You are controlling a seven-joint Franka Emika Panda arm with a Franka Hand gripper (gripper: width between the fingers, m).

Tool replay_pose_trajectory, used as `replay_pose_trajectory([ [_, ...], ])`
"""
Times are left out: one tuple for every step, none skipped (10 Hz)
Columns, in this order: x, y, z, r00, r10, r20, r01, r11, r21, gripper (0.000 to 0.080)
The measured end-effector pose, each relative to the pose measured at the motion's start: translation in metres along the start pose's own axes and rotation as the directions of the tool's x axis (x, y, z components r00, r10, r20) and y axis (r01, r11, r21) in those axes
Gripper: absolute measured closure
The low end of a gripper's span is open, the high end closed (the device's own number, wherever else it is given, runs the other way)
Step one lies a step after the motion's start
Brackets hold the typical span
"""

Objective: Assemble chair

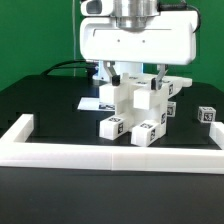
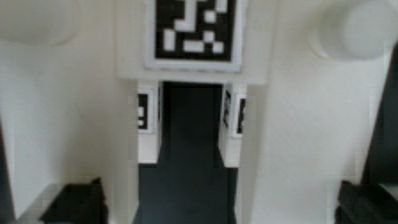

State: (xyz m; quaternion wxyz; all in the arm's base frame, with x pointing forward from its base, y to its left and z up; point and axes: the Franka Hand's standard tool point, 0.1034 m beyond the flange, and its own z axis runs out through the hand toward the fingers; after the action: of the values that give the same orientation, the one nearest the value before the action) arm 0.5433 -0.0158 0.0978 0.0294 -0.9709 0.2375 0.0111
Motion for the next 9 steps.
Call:
replay_pose_trajectory([
  [0.002,0.000,0.000,1.000,-0.002,-0.004,0.002,1.000,0.001,0.0150],
  [0.003,-0.002,-0.002,1.000,-0.003,-0.006,0.003,1.000,0.002,0.0150],
  [0.003,-0.004,-0.006,1.000,-0.005,-0.005,0.005,1.000,0.005,0.0150],
  [-0.001,-0.008,-0.012,1.000,-0.005,0.007,0.005,1.000,0.010,0.0150],
  [-0.005,-0.014,-0.021,1.000,-0.007,0.016,0.007,1.000,0.017,0.0150],
  [-0.008,-0.020,-0.030,1.000,-0.003,0.020,0.003,1.000,0.025,0.0150],
  [-0.011,-0.025,-0.036,1.000,0.001,0.021,-0.001,1.000,0.031,0.0150],
  [-0.021,-0.033,-0.042,0.999,0.028,0.019,-0.028,0.999,0.040,0.0150],
  [-0.045,-0.041,-0.043,0.998,0.055,0.029,-0.056,0.997,0.043,0.0150],
])
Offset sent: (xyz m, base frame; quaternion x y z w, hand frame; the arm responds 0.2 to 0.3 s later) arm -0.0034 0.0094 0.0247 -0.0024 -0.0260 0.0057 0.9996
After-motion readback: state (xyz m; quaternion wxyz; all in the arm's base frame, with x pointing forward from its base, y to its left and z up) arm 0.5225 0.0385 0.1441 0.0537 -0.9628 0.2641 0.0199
